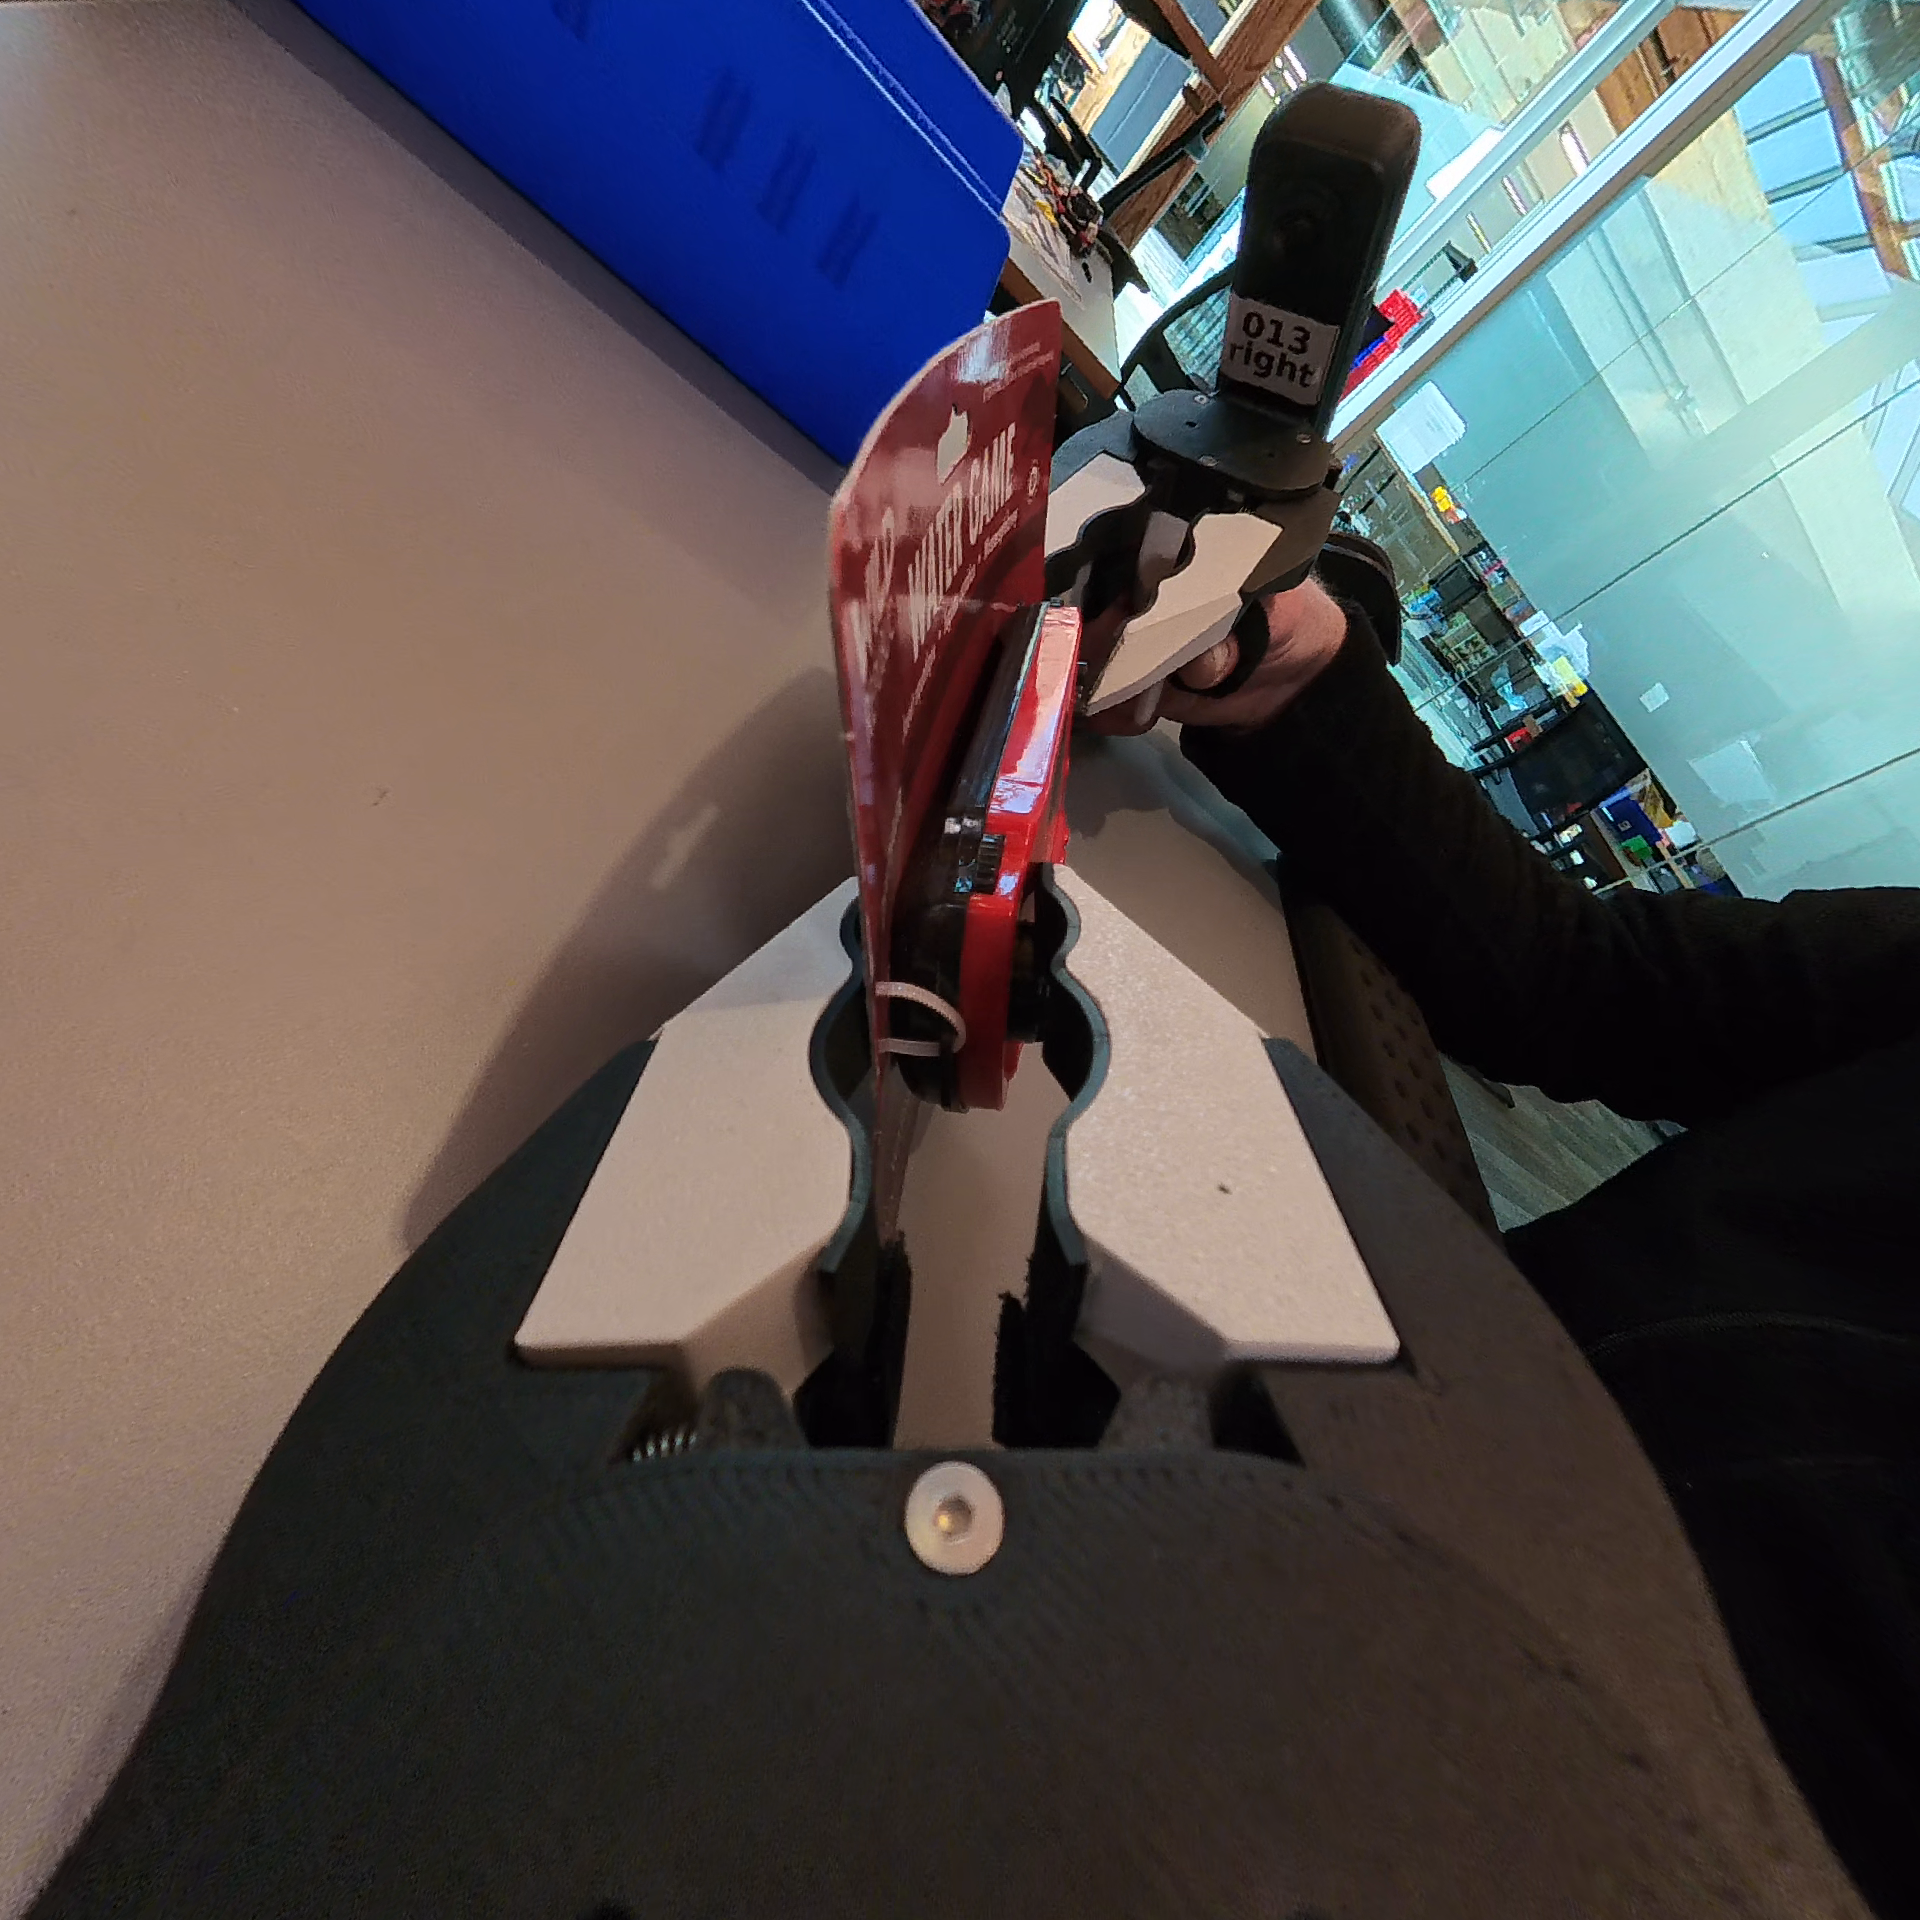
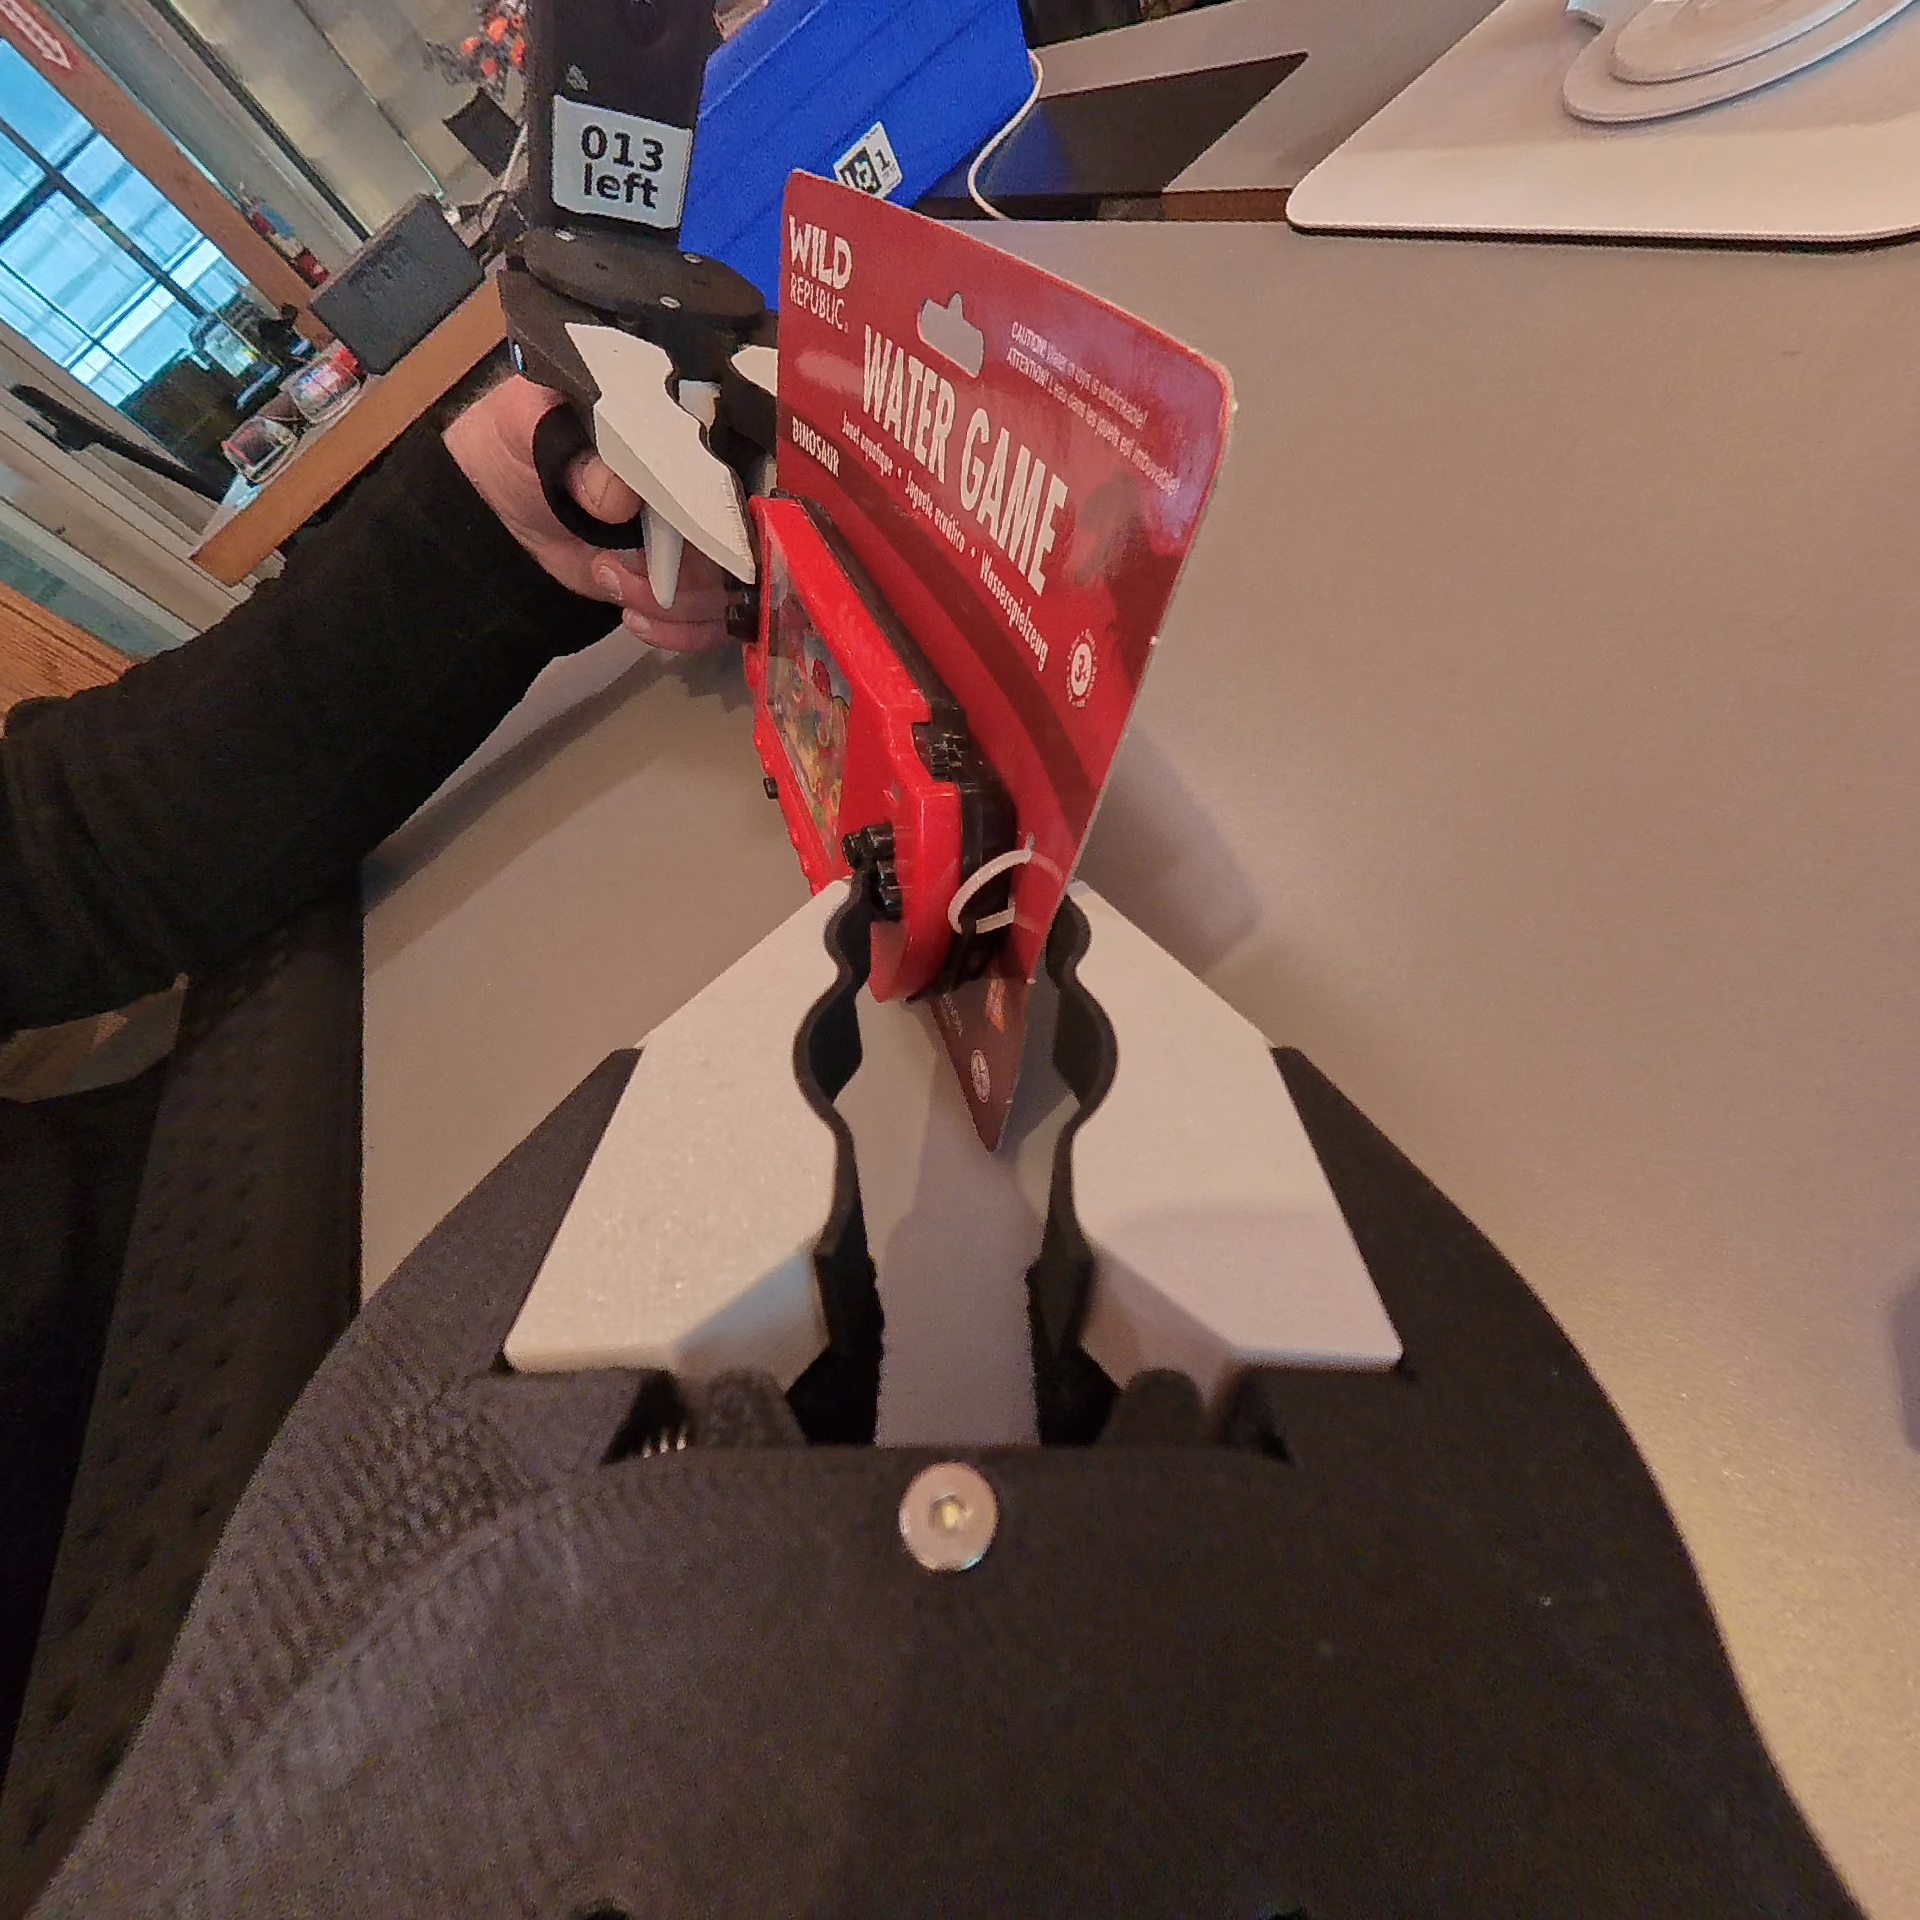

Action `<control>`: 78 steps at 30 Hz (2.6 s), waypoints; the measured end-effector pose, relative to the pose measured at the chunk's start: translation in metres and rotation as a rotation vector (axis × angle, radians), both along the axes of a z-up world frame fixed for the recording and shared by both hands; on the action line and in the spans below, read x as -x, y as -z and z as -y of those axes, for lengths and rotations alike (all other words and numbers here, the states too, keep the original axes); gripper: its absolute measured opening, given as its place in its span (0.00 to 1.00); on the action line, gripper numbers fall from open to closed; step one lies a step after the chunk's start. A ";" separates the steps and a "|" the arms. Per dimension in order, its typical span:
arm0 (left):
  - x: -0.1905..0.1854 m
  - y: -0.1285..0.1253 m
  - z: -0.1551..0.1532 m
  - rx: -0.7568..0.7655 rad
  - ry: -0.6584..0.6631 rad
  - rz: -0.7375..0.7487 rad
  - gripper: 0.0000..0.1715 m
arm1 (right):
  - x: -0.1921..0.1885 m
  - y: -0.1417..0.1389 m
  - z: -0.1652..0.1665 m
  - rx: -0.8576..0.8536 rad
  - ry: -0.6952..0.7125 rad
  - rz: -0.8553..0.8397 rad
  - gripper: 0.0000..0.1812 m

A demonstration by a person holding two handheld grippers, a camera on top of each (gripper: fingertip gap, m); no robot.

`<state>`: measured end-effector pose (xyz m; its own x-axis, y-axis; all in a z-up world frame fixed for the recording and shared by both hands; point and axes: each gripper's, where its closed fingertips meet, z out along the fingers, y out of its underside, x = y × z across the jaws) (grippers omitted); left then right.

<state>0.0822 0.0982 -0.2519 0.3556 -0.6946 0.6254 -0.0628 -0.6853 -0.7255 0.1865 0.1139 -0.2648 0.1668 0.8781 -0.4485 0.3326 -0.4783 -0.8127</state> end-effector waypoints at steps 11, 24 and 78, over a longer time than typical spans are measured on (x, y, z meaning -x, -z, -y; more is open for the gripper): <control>-0.001 -0.002 0.000 -0.005 0.000 -0.014 0.15 | 0.000 0.000 0.000 0.004 0.000 -0.008 0.19; -0.001 -0.005 -0.001 -0.014 -0.009 -0.020 0.15 | -0.001 0.000 0.001 0.006 -0.010 0.002 0.16; -0.024 -0.006 -0.004 -0.292 0.033 -0.122 0.16 | -0.015 -0.019 -0.010 -0.259 0.040 0.000 0.17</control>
<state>0.1062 0.1027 -0.2463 0.3899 -0.8507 0.3524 -0.1799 -0.4457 -0.8769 0.2013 0.1242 -0.2455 0.2040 0.9564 -0.2091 0.3176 -0.2668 -0.9099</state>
